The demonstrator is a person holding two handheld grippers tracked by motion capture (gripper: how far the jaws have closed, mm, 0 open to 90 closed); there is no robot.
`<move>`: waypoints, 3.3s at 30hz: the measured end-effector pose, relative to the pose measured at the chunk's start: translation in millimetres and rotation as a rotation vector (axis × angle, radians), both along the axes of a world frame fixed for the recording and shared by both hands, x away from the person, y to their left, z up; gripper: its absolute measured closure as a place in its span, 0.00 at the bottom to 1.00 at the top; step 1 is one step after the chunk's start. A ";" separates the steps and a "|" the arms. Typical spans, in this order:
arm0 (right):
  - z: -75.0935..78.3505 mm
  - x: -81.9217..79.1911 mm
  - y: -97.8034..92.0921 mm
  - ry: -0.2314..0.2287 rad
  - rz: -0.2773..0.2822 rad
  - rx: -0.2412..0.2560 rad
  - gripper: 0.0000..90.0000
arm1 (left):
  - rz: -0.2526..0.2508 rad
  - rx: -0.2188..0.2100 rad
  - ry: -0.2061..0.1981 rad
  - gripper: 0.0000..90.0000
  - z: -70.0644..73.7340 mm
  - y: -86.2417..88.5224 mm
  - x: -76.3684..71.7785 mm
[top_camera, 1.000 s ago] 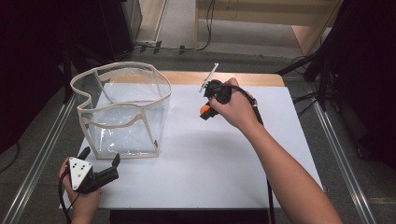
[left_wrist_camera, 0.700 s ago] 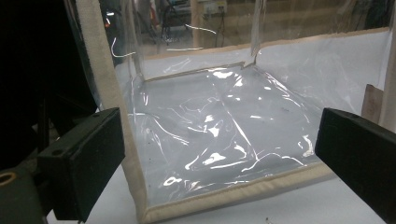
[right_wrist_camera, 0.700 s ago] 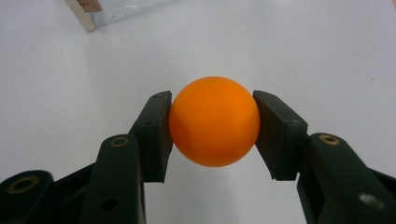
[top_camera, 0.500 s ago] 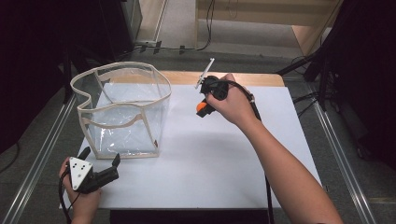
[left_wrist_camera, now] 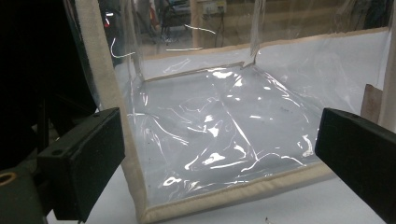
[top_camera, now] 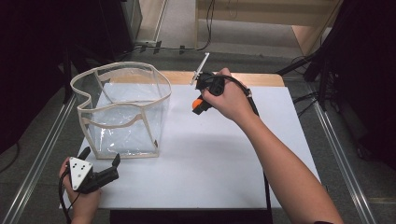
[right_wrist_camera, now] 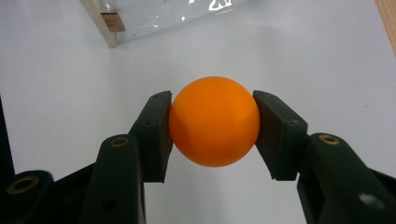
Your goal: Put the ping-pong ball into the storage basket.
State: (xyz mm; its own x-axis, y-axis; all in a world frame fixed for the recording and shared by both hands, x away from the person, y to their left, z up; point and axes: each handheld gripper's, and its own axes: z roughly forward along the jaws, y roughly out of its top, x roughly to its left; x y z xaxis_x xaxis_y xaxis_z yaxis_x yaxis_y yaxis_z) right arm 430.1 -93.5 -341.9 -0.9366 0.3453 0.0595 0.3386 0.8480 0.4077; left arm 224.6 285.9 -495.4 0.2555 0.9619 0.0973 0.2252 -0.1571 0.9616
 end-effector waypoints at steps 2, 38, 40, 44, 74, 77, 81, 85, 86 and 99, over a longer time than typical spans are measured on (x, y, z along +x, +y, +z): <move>2.0 -0.5 1.9 0.000 0.001 -0.002 0.53 | -0.001 -0.003 -0.001 0.02 0.0 -0.2 0.1; 45.2 5.3 39.8 -0.035 0.078 -0.016 0.53 | -0.006 -0.008 -0.001 0.02 0.1 -0.1 0.2; 47.9 6.3 41.1 -0.037 0.080 -0.010 0.53 | -0.008 -0.007 -0.002 0.02 0.2 0.2 0.2; 54.2 8.0 43.1 -0.039 0.079 -0.011 0.53 | -0.008 -0.006 -0.002 0.02 0.3 0.4 0.3; 75.3 20.3 71.5 -0.050 0.099 0.011 0.53 | -0.015 0.000 0.002 0.02 0.3 -0.3 0.6; 75.4 21.5 75.0 -0.051 0.103 0.015 0.53 | -0.015 -0.003 0.003 0.02 0.4 0.1 0.6; 75.3 22.8 80.9 -0.052 0.109 0.012 0.53 | -0.016 -0.003 0.003 0.02 0.4 0.1 0.6; 74.5 24.1 86.7 -0.051 0.110 0.009 0.53 | -0.016 -0.003 0.002 0.02 0.3 0.1 0.8; 74.0 24.5 88.2 -0.052 0.110 0.009 0.53 | -0.016 -0.004 0.003 0.02 0.4 0.1 0.8; 65.1 27.8 101.3 -0.048 0.086 -0.016 0.42 | -0.019 -0.005 0.005 0.02 0.5 0.2 0.6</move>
State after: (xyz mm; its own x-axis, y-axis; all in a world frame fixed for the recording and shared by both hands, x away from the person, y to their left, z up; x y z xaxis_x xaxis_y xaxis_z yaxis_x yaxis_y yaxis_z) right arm 457.9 7.8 -276.8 -0.9644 0.2644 0.0088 0.2449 0.8794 0.4082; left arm 225.2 286.1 -494.9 0.2746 0.9572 0.0913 0.2272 -0.1569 0.9611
